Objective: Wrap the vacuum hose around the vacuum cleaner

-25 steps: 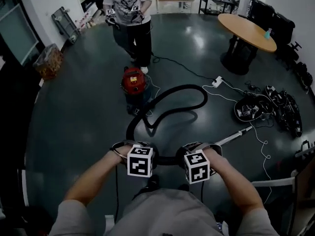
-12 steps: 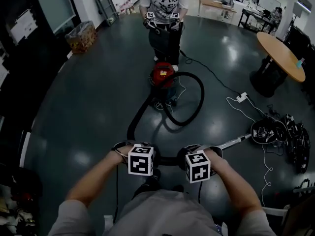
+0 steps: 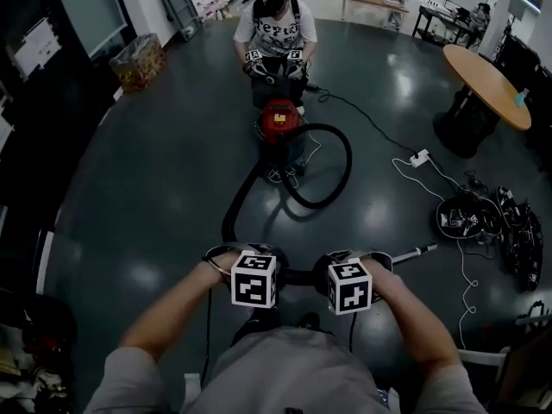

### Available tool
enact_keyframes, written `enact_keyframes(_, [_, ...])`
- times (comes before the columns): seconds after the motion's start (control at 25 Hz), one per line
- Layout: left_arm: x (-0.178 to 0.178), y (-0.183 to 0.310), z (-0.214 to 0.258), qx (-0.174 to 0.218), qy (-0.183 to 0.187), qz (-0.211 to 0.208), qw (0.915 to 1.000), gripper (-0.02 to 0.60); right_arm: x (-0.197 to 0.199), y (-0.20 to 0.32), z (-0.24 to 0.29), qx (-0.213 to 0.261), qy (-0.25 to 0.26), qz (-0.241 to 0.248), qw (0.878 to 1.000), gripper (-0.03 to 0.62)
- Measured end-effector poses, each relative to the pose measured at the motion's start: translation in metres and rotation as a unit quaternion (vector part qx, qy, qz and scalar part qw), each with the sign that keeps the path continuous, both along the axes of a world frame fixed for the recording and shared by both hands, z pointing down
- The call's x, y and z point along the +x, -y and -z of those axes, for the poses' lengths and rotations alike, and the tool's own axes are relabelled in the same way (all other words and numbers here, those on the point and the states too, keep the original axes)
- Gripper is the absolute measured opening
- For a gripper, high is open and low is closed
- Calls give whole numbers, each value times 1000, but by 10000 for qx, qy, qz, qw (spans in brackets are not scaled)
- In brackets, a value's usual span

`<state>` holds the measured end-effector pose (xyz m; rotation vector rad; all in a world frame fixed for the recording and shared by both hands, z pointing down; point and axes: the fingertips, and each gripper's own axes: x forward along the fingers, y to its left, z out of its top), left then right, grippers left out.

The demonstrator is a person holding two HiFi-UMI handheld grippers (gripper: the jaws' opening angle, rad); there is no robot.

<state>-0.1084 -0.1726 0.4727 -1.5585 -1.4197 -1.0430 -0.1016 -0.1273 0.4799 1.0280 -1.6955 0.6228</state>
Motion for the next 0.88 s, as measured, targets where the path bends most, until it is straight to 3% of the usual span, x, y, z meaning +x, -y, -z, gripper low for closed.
enact_keyframes(0.16, [-5,-33,1,-128,-143,-69,9998,187,-8,-14,2,25,36,-95,9999,118])
enact_keyframes(0.36, [-13,-49,-26,364,-235,-193,9989,187,-16,-31,4,-27,100,-103,9999,120])
enact_keyframes(0.44, [-14,-53,-26,296,-226,-142,9992,186,-19,-35,6,-102,131,-108,9998,120])
enact_keyframes(0.6, [-11,-58,-18,28,-634,-168,9978,80,-20,-37,5,-293,132,-200,9993,119])
enact_keyframes(0.88, [-24,-38,-10,-196,-532,-274,9980,78,-31,-17,8,-229,159,-745,9968,120])
